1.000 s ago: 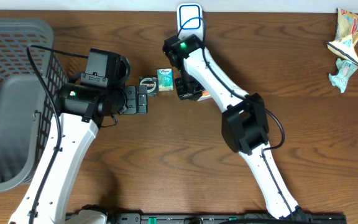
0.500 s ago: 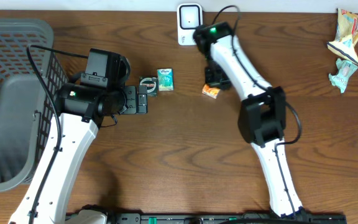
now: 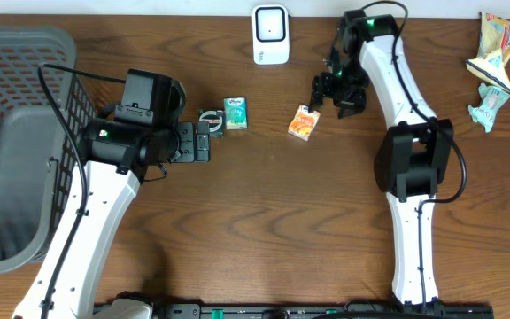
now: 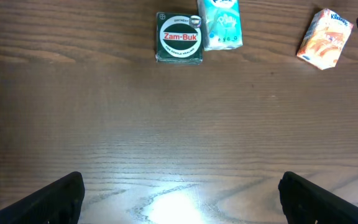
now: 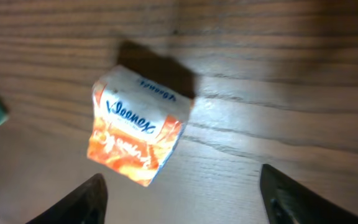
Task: Scan the item barcode
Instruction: 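Grasp the orange Kleenex tissue pack with the right gripper and lift it, then rotate the held tissue pack and raise it toward the scanner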
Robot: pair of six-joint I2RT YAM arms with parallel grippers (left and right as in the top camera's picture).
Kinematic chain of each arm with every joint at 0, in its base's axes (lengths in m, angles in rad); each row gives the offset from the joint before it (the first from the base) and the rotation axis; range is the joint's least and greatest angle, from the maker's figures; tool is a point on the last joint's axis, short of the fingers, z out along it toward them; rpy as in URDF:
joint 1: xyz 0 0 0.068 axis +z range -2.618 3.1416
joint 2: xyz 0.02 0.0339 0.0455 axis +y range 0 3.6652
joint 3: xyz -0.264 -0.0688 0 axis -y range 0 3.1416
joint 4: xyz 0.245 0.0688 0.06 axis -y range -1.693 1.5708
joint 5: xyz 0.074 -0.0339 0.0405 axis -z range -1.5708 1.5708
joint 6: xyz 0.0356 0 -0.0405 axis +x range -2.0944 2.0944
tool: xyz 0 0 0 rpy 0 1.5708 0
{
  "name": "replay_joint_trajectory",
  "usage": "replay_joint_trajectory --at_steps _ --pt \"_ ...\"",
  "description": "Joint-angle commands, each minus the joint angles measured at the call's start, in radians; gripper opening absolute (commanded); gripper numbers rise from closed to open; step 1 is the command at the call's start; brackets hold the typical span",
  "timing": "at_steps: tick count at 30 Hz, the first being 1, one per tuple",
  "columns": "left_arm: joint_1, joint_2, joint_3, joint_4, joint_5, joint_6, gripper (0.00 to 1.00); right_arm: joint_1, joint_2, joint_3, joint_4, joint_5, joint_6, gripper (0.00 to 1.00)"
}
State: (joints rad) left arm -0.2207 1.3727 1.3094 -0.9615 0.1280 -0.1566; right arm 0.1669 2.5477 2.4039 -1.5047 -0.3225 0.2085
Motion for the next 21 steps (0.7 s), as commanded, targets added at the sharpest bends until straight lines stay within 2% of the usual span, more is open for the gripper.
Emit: replay_joint_trajectory --at_steps 1,5,7,8,11,18,21 --pt "0.001 -0.007 0.011 0.000 -0.006 0.006 0.98 -0.019 -0.027 -0.050 0.009 -0.138 -0.023 0.66" --pt "0.001 -0.006 0.011 0.000 -0.006 0.006 0.98 -0.021 -0.027 -0.143 0.066 -0.214 -0.022 0.63" --pt "0.001 -0.006 0.011 0.000 -0.006 0.006 0.98 -0.019 -0.027 -0.201 0.122 -0.230 -0.002 0.58" --pt "0.001 -0.007 0.011 0.000 -0.006 0.006 0.98 -0.019 -0.027 -0.229 0.148 -0.231 0.026 0.55" --pt "0.001 -0.006 0.011 0.000 -0.006 0.006 0.98 -0.019 -0.027 -0.282 0.214 -0.232 0.075 0.36" --pt "0.001 -0.006 0.011 0.000 -0.006 0.006 0.98 -0.012 -0.027 -0.291 0.251 -0.254 0.090 0.39" --pt "0.001 -0.006 0.011 0.000 -0.006 0.006 0.98 -0.009 -0.028 -0.291 0.267 -0.288 0.090 0.29"
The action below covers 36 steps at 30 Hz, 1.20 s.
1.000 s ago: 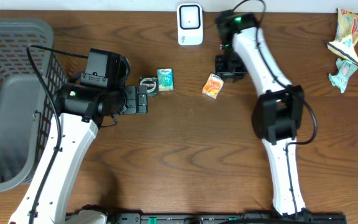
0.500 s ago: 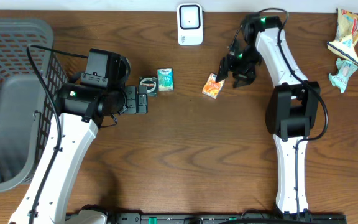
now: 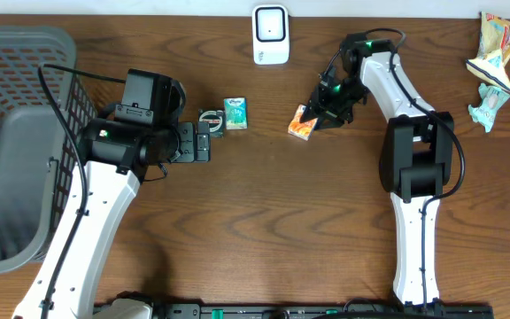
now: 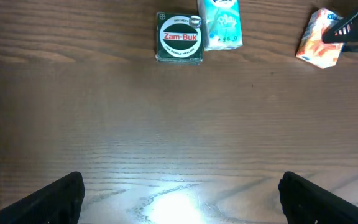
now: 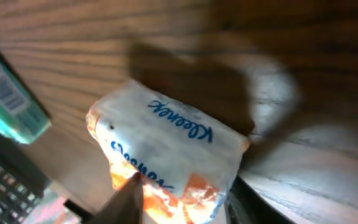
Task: Scan the item barcode
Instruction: 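Rotate the held tissue pack and raise it toward the scanner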
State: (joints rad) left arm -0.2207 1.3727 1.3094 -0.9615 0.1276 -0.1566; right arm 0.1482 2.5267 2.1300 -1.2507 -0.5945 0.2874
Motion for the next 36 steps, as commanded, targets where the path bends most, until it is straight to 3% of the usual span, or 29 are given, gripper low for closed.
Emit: replay_joint_trajectory --at_steps 1,2,3,7,12,16,23,36 --pt "0.001 -0.006 0.011 0.000 -0.005 0.006 0.98 0.010 -0.008 -0.017 0.025 -0.035 0.010 0.23" --pt "0.001 -0.006 0.011 0.000 -0.005 0.006 0.98 0.010 -0.010 -0.017 0.032 -0.056 -0.002 0.09" --pt "0.001 -0.006 0.011 0.000 -0.005 0.006 0.97 0.010 -0.010 -0.015 0.035 -0.077 -0.018 0.02" --pt "0.001 -0.006 0.011 0.000 -0.005 0.006 0.98 0.008 -0.014 0.006 0.035 -0.180 -0.113 0.01" --pt "0.001 -0.006 0.011 0.000 -0.005 0.006 0.98 0.003 -0.054 0.017 -0.005 -0.499 -0.401 0.01" --pt "0.001 -0.006 0.011 0.000 -0.005 0.006 0.98 -0.014 -0.106 0.017 -0.042 -0.646 -0.502 0.01" --pt "0.001 -0.007 0.011 0.000 -0.005 0.006 0.98 -0.035 -0.152 0.017 -0.112 -0.774 -0.724 0.01" --pt "0.001 -0.006 0.011 0.000 -0.005 0.006 0.98 -0.064 -0.152 0.017 -0.216 -0.773 -1.041 0.01"
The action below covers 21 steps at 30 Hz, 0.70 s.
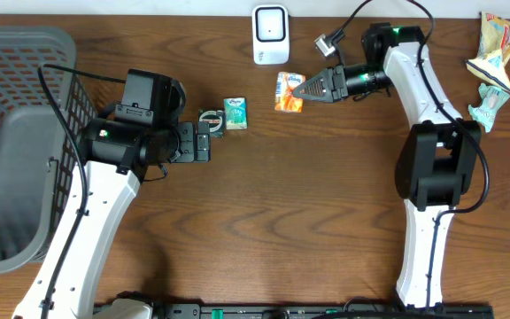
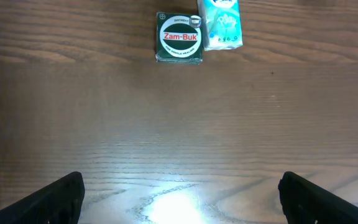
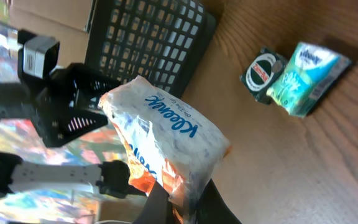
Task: Scan the item barcode
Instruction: 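Rotate the held tissue pack and raise it toward the scanner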
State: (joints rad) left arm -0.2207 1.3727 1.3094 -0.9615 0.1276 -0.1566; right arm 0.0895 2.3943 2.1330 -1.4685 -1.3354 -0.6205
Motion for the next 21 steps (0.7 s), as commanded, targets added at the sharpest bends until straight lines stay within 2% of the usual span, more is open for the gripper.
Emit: replay_joint_trajectory --at_steps 1,5,11,21 --pt "0.001 -0.006 0.011 0.000 -0.005 0.006 0.98 -0.006 -0.019 0.014 0.003 -0.030 -0.154 0.01" --pt "0.001 -0.006 0.011 0.000 -0.005 0.006 0.98 -0.006 -0.019 0.014 0.005 -0.030 -0.216 0.01" --pt "0.001 -0.007 0.011 0.000 -0.005 0.006 0.98 -0.005 -0.019 0.014 0.018 -0.014 -0.216 0.01" --pt "0.001 -0.006 0.011 0.000 -0.005 0.006 0.98 0.010 -0.019 0.014 0.002 0.121 -0.200 0.01"
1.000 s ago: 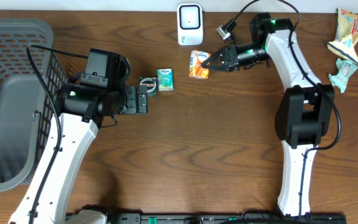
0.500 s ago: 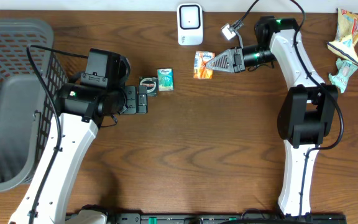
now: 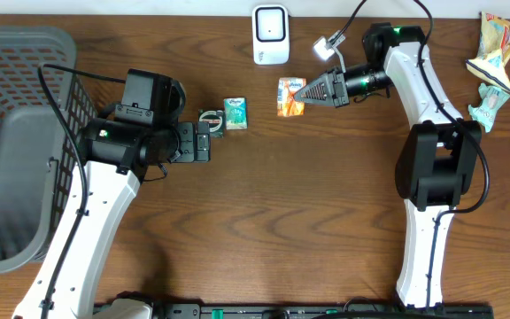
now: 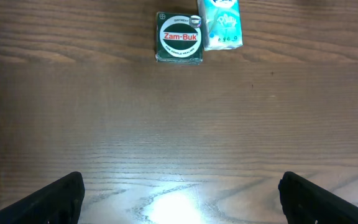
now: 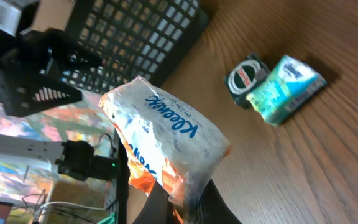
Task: Scan the item barcode
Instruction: 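Rotate the held tissue pack and raise it toward the scanner, then hold the orange tissue pack under the white scanner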
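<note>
An orange and white Kleenex tissue pack [image 3: 289, 96] hangs above the table just right of and below the white barcode scanner [image 3: 271, 35]. My right gripper [image 3: 303, 92] is shut on the Kleenex pack [image 5: 166, 146], pinching its lower end. My left gripper [image 4: 179, 199] hovers open over bare wood, with nothing between its fingers [image 4: 48, 199]. A green Zam-Buk tin [image 4: 179, 38] and a teal tissue pack [image 4: 220, 23] lie side by side ahead of the left gripper.
A grey mesh basket [image 3: 11, 142] fills the table's left side. Crumpled snack wrappers [image 3: 492, 62] lie at the far right. The Zam-Buk tin [image 3: 209, 119] and teal pack [image 3: 235, 114] sit left of the held pack.
My right gripper has shifted the Kleenex pack slightly right and down, and tilted it a little. The left arm is where it was.
My right gripper stood open above the Kleenex pack lying on the table. Then its fingers were down around the pack. Later the pack was held off the table near the scanner, where it remains now, slightly shifted.
</note>
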Robot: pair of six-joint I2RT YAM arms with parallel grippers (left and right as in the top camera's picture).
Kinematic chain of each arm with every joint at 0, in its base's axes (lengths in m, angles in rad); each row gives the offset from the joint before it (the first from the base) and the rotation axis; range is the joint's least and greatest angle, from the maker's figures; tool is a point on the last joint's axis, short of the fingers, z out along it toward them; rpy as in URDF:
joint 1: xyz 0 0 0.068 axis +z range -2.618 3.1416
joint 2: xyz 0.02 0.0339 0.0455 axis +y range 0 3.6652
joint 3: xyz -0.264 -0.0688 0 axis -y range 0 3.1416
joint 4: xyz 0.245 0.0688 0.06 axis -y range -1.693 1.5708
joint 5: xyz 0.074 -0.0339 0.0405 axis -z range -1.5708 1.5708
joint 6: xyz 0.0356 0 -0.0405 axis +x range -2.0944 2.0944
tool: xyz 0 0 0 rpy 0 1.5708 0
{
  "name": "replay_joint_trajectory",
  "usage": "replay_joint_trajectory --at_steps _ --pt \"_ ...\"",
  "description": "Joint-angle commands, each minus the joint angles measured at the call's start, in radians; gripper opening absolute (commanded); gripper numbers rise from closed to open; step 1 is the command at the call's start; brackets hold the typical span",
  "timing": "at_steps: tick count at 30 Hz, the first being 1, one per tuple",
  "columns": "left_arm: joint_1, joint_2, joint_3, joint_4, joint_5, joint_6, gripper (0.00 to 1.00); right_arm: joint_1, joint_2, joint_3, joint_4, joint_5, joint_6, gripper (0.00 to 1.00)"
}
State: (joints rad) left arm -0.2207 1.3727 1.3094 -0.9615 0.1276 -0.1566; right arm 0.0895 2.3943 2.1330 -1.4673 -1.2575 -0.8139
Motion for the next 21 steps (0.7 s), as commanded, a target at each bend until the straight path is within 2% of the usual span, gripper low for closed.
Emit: replay_joint_trajectory --at_steps 1,3,5,6,8,9,11,16,19,21 --pt "0.001 -0.007 0.011 0.000 -0.005 0.006 0.98 0.015 -0.019 0.014 0.011 0.072 0.018 0.01" --pt "0.001 -0.007 0.011 0.000 -0.005 0.006 0.98 0.027 -0.019 0.014 0.054 0.164 0.119 0.01" --pt "0.001 -0.006 0.011 0.000 -0.005 0.006 0.98 0.050 -0.019 0.014 0.130 0.380 0.343 0.01" --pt "0.001 -0.006 0.011 0.000 -0.005 0.006 0.98 0.063 -0.019 0.014 0.163 0.533 0.470 0.01" --pt "0.001 -0.007 0.011 0.000 -0.005 0.006 0.98 0.126 -0.019 0.014 0.220 1.061 0.734 0.01" --pt "0.001 -0.006 0.011 0.000 -0.005 0.006 0.98 0.144 -0.019 0.014 0.227 1.170 0.763 0.01" --pt "0.001 -0.006 0.011 0.000 -0.005 0.006 0.98 0.210 -0.019 0.014 0.276 1.429 0.784 0.01" --pt "0.001 -0.006 0.011 0.000 -0.005 0.006 0.98 0.307 -0.019 0.014 0.469 1.837 0.772 0.01" --pt "0.001 -0.006 0.011 0.000 -0.005 0.006 0.98 0.352 -0.019 0.014 0.642 1.976 0.671 0.01" --pt "0.001 -0.006 0.011 0.000 -0.005 0.006 0.98 0.374 -0.019 0.014 0.777 1.951 0.550 0.01"
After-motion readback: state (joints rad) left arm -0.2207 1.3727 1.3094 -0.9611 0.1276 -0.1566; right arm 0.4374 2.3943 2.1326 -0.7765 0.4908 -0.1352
